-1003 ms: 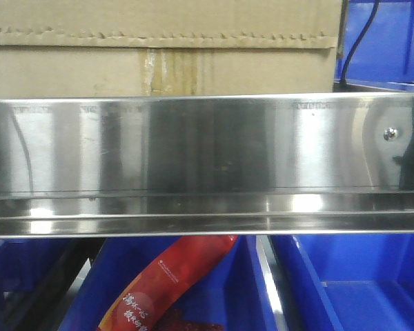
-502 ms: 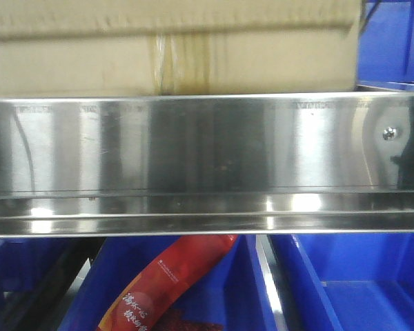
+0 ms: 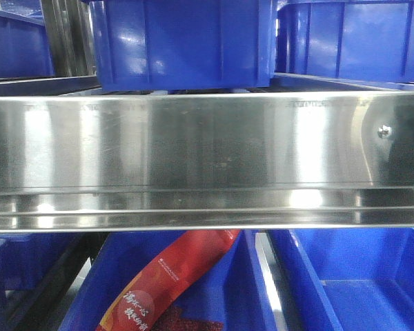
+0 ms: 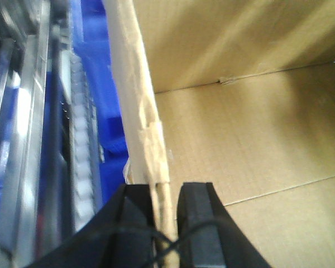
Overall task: Grab carton from right shelf to conveyor
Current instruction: 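Close both grippers on the carton's opposite side walls, then lift the carton off the shelf with both grippers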
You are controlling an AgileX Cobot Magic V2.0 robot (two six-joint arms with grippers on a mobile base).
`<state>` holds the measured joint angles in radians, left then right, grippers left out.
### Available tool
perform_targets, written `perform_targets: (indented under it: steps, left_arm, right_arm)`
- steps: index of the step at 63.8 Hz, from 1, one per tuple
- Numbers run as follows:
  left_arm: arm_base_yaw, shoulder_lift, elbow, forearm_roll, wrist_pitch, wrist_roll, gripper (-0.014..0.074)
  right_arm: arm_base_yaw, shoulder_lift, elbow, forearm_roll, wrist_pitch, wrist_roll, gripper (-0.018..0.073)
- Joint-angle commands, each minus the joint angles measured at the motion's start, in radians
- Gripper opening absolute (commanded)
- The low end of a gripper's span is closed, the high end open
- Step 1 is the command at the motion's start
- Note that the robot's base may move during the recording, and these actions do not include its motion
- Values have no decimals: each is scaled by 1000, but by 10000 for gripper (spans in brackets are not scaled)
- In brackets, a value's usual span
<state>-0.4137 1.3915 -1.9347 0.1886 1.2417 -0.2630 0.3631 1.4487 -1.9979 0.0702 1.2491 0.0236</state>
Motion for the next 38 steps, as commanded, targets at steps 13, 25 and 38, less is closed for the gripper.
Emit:
perform_targets:
  steps: [13,25,38]
  left_arm:
    - [-81,-68,107,-2,-21,-36,-16]
    - [-81,-68,107,8,-21,-36,-16]
    - [-81,-68,107,8,-21,-36,-16]
  right_arm:
    - [0,-169,220,-10,-28,-13,-67]
    - [0,-184,302,-9,-28,-13,-67]
    - [0,-184,304,9,-28,-13,-67]
